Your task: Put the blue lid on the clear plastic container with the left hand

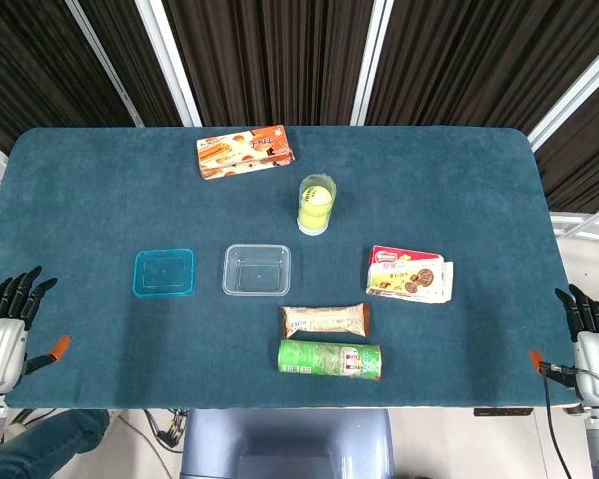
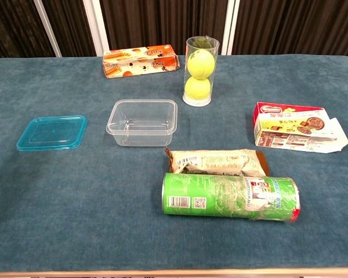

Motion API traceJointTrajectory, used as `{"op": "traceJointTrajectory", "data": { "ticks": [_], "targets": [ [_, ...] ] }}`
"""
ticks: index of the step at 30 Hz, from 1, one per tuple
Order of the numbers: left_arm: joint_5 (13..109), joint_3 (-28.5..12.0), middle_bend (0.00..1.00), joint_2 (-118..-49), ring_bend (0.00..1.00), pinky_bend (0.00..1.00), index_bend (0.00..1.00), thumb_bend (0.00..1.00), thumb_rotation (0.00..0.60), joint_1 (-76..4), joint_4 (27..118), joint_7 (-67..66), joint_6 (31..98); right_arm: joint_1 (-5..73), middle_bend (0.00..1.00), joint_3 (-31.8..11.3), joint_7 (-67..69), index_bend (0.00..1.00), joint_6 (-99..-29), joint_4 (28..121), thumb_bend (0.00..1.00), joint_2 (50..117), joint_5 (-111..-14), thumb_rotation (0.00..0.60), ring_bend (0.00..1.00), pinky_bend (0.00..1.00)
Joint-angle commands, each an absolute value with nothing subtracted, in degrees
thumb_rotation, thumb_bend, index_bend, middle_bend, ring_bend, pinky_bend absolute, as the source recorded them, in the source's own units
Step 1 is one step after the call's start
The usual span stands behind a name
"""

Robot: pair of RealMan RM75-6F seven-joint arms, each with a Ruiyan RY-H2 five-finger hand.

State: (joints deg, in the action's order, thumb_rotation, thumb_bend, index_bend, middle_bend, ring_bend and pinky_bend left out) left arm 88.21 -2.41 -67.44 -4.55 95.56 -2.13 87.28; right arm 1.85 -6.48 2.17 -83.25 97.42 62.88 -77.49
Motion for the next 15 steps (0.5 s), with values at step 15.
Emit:
{"op": "traceJointTrajectory", "data": {
  "ticks": [15],
  "targets": [
    [86.27,-2.65,0.00,-67.29,0.00,0.00,0.12,0.22,0.600,-4.35,96.34,-2.95,86.78,1.87,0.00,-6.43,2.03,0.10,-83.11,97.52,0.29,62.82,-77.37,0.600,0.00,0.00]
  ]
}}
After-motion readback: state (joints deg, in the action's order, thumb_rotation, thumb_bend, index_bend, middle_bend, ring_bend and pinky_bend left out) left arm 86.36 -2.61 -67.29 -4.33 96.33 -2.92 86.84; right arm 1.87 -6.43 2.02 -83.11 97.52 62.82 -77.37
